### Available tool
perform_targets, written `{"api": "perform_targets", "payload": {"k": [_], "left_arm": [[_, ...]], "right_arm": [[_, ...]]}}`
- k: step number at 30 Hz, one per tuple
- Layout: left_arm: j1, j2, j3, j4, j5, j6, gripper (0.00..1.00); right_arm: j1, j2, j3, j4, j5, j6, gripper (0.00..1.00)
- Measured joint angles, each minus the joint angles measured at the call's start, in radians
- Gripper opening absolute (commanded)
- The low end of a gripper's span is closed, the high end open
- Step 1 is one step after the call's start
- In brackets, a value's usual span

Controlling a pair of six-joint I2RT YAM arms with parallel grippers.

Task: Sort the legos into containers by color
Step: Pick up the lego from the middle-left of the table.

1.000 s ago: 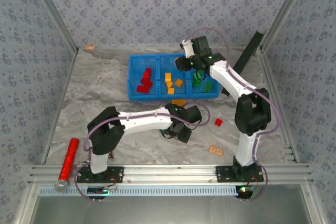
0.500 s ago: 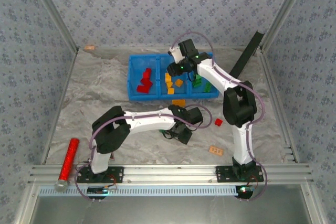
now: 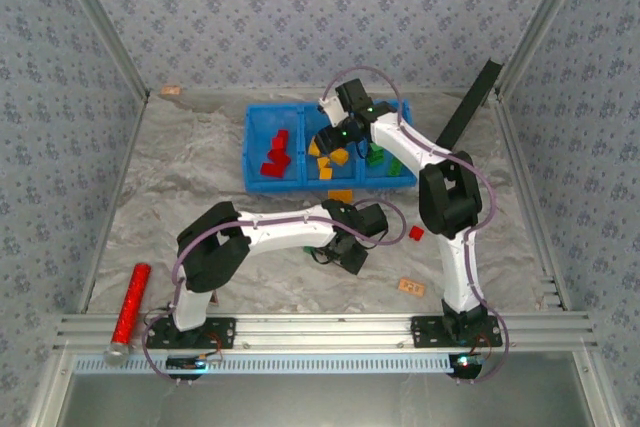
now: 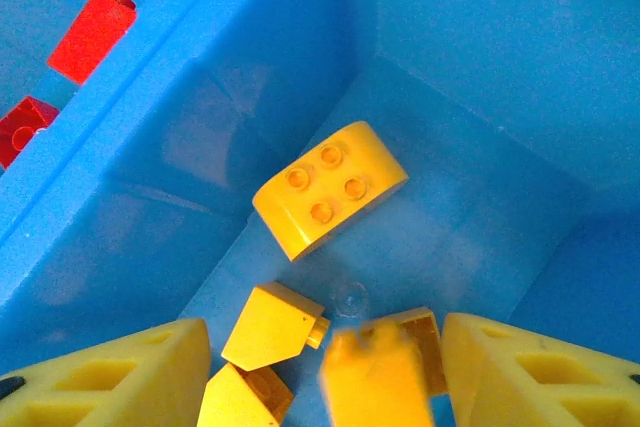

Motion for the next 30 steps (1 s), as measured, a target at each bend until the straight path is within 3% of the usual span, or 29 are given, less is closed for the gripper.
{"api": "perform_targets", "payload": {"k": [3, 7, 12, 22, 30], "left_arm": [[0.000, 0.002, 0.000, 0.008, 0.006, 0.008, 0.73], [0.000, 0.002, 0.000, 0.023, 0.015, 0.026, 0.85], [0.000, 0.002, 0.000, 0.037, 0.014, 0.040, 0.88], [0.000, 0.064, 0.045, 0.028, 0.011, 0.040, 0.84], [0.000, 0.069, 0.037, 0.008, 0.029, 0.017, 0.74]], "right_arm": [[0.000, 0.003, 0.005, -0.001, 0.000, 0.000, 0.65], [0.000, 0.006, 0.007, -0.002, -0.001, 0.000, 0.65], [-0.001, 0.006, 0.007, -0.002, -0.003, 0.000, 0.65], [-0.005, 0.005, 0.006, 0.001, -0.009, 0.000, 0.65], [-0.014, -0.003, 0.002, 0.007, -0.015, 0.000, 0.65]]}}
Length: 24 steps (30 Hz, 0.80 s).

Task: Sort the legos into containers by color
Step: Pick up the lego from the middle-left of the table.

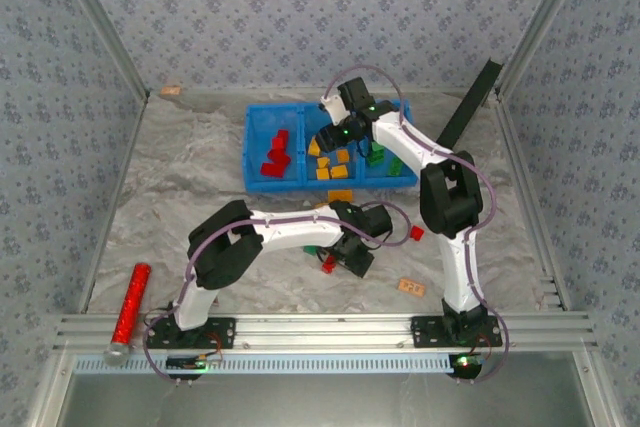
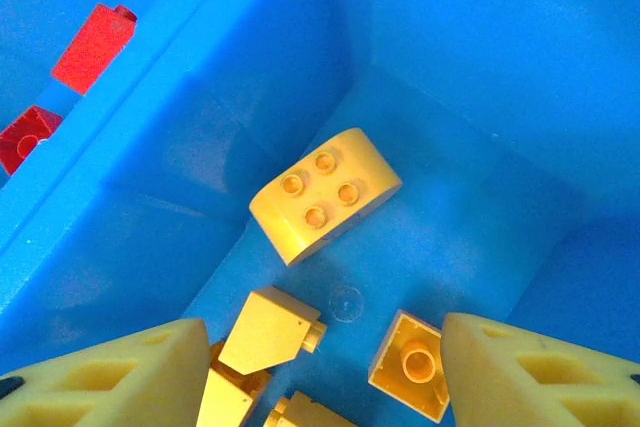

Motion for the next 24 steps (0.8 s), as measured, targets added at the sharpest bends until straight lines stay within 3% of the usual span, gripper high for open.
{"api": "perform_targets", "payload": {"k": [5, 7, 11, 16, 24], "left_arm": [[0.005, -0.008, -0.033, 0.001, 0.013, -0.025, 0.69], [0.008, -0.023, -0.055, 0.008, 0.016, -0.034, 0.61], [0.018, -0.055, -0.105, 0.021, 0.024, -0.058, 0.36], [0.024, -0.085, -0.144, 0.027, 0.033, -0.079, 0.19], [0.075, -0.187, -0.238, 0.016, 0.061, -0.082, 0.10]], "right_arm": [[-0.005, -0.010, -0.010, 0.007, 0.000, 0.000, 0.65], [-0.006, -0.014, -0.013, 0.008, 0.000, 0.000, 0.65], [-0.008, -0.026, -0.028, 0.012, 0.003, 0.000, 0.65], [-0.017, -0.052, -0.041, -0.005, 0.010, 0.005, 0.65], [-0.038, -0.127, -0.042, -0.055, 0.011, 0.039, 0.67]]}}
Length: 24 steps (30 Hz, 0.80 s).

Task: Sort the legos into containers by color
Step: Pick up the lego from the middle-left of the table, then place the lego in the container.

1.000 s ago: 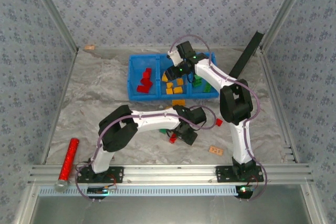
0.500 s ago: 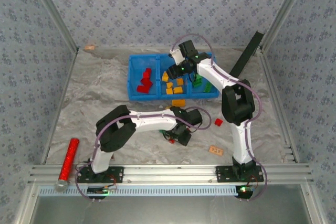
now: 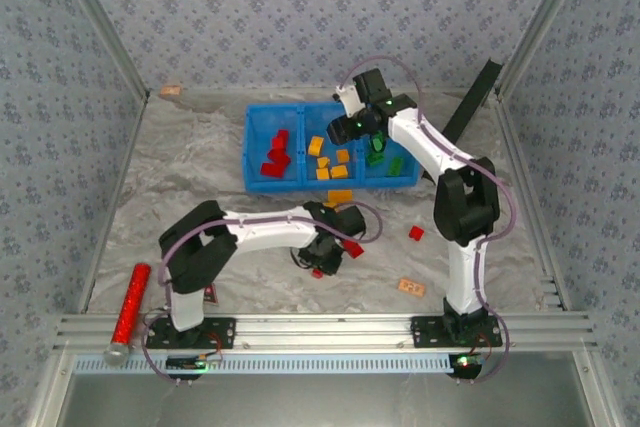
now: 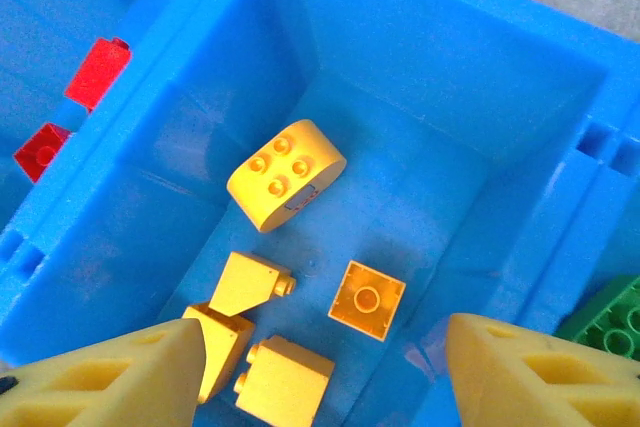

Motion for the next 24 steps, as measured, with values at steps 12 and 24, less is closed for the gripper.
{"api": "perform_targets", "payload": {"k": [12, 24], "left_arm": [[0.353, -0.393, 0.082, -0.013, 0.013, 0.106, 0.12], [0.634, -0.214, 0.237, 0.067, -0.005, 0.187, 0.10]], "right_arm": [[0.092, -0.267, -0.255, 0.000, 0.058, 0.144, 0.67], [0.407, -0.512, -0.730, 0.082, 0.072, 0.167, 0.75]]}}
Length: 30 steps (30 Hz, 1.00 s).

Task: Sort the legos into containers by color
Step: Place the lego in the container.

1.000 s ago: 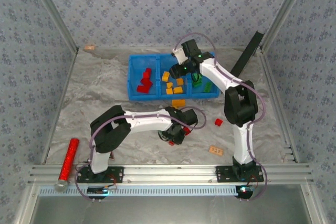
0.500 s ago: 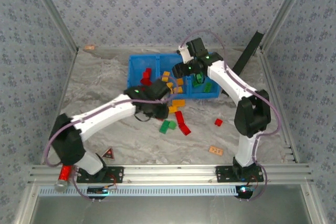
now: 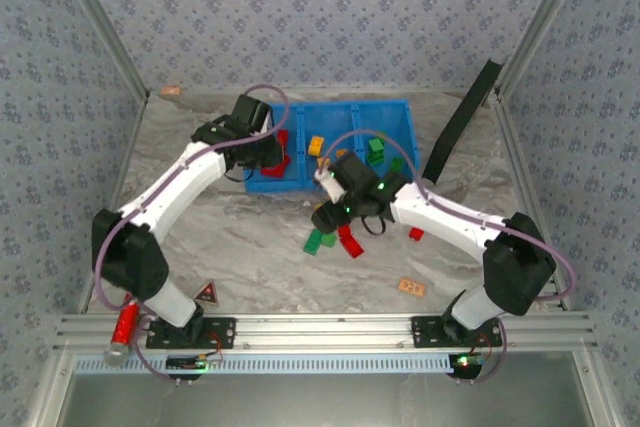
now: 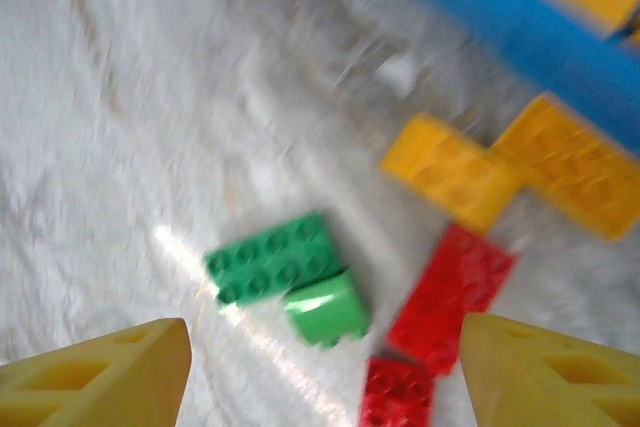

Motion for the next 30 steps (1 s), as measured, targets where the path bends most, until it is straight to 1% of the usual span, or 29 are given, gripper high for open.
{"api": "perform_targets", "payload": {"k": [4, 9, 15, 19, 24, 28, 29, 30], "left_arm": [[0.042, 0.140, 0.105, 0.011, 0.012, 0.013, 0.09], [0.071, 0.294, 0.195, 0.021, 0.031, 0.019, 0.08], [0.094, 0.427, 0.258, 0.023, 0.064, 0.024, 0.08], [0.110, 0.475, 0.260, 0.024, 0.087, 0.024, 0.09], [0.118, 0.482, 0.275, 0.025, 0.105, 0.024, 0.10], [0.118, 0.484, 0.275, 0.024, 0.113, 0.025, 0.16], [0.118, 0.484, 0.275, 0.024, 0.113, 0.026, 0.18], [0.118, 0.484, 0.275, 0.023, 0.113, 0.029, 0.23]], "right_arm": [[0.051, -0.029, -0.087, 0.015, -0.001, -0.068, 0.76], [0.053, -0.038, -0.117, 0.037, -0.013, -0.164, 0.76], [0.053, -0.018, -0.132, 0.098, -0.042, -0.283, 0.76], [0.053, 0.013, -0.161, 0.146, -0.065, -0.372, 0.76], [0.053, 0.042, -0.180, 0.194, -0.072, -0.463, 0.76], [0.053, 0.066, -0.181, 0.233, -0.072, -0.506, 0.74], [0.053, 0.073, -0.181, 0.240, -0.071, -0.516, 0.73], [0.053, 0.083, -0.180, 0.246, -0.069, -0.525, 0.72]]}}
